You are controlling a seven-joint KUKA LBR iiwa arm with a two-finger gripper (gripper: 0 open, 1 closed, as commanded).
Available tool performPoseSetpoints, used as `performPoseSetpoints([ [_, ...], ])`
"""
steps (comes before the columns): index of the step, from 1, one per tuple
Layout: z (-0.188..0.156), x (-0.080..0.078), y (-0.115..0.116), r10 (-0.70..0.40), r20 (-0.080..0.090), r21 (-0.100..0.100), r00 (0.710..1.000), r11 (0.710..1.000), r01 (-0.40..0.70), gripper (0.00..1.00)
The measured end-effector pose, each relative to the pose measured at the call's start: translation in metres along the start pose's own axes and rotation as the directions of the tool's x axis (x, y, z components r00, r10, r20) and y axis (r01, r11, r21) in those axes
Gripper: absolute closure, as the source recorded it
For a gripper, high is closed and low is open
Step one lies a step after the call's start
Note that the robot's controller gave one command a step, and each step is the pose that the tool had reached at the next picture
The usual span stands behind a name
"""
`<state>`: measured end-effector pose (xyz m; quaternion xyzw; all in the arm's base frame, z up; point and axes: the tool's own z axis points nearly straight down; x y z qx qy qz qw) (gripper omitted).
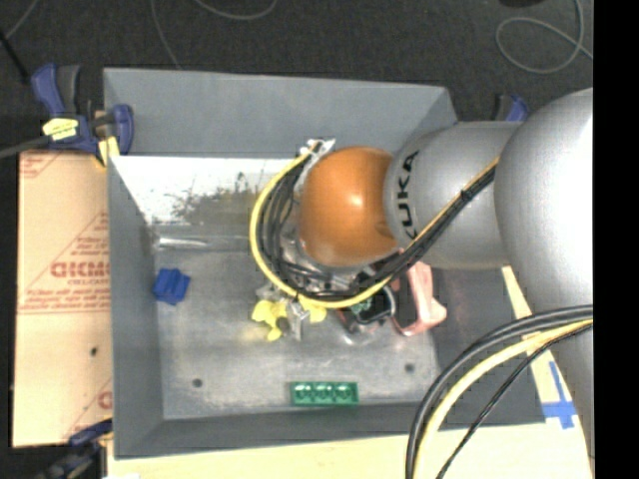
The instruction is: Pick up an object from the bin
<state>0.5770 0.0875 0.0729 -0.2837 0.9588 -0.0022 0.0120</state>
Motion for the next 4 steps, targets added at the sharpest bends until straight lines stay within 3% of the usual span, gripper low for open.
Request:
performPoseSetpoints([
  [4, -0.025, 0.000, 0.000, 0.004, 0.000, 0.000, 1.000, 1.000, -0.004, 1.00],
])
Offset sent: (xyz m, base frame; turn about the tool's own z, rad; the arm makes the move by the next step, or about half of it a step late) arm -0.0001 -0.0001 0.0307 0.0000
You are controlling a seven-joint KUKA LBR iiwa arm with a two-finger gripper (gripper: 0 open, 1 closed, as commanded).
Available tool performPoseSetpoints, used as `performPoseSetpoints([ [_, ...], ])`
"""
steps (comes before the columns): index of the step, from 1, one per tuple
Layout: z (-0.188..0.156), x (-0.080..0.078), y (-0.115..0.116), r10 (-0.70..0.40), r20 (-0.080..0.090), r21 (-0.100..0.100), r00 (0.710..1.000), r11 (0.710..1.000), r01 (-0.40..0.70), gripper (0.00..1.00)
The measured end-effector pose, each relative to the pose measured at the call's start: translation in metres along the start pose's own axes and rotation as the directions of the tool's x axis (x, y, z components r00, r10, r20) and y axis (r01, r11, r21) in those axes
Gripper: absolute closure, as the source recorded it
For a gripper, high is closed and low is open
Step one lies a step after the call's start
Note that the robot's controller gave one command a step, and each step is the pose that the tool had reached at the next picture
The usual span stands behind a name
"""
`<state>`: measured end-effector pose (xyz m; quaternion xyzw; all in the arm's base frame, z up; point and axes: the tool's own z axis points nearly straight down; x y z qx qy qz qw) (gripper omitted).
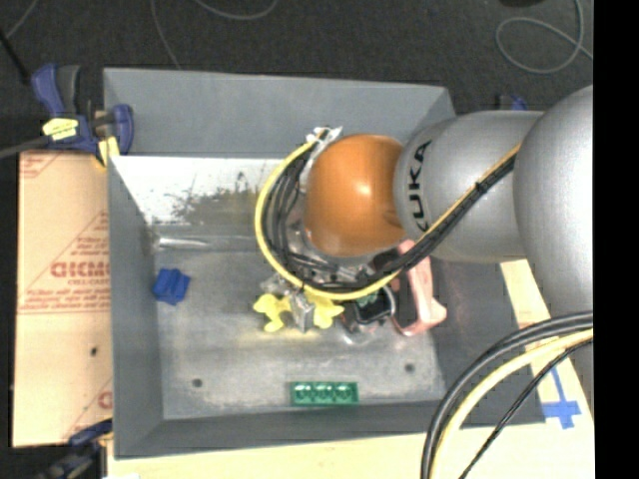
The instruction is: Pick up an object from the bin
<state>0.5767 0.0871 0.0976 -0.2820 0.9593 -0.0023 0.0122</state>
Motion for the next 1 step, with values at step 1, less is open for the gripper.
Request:
performPoseSetpoints([
  [1, -0.0057, -0.0007, -0.0003, 0.001, 0.002, 0.001, 1.000, 1.000, -0.001, 1.00],
])
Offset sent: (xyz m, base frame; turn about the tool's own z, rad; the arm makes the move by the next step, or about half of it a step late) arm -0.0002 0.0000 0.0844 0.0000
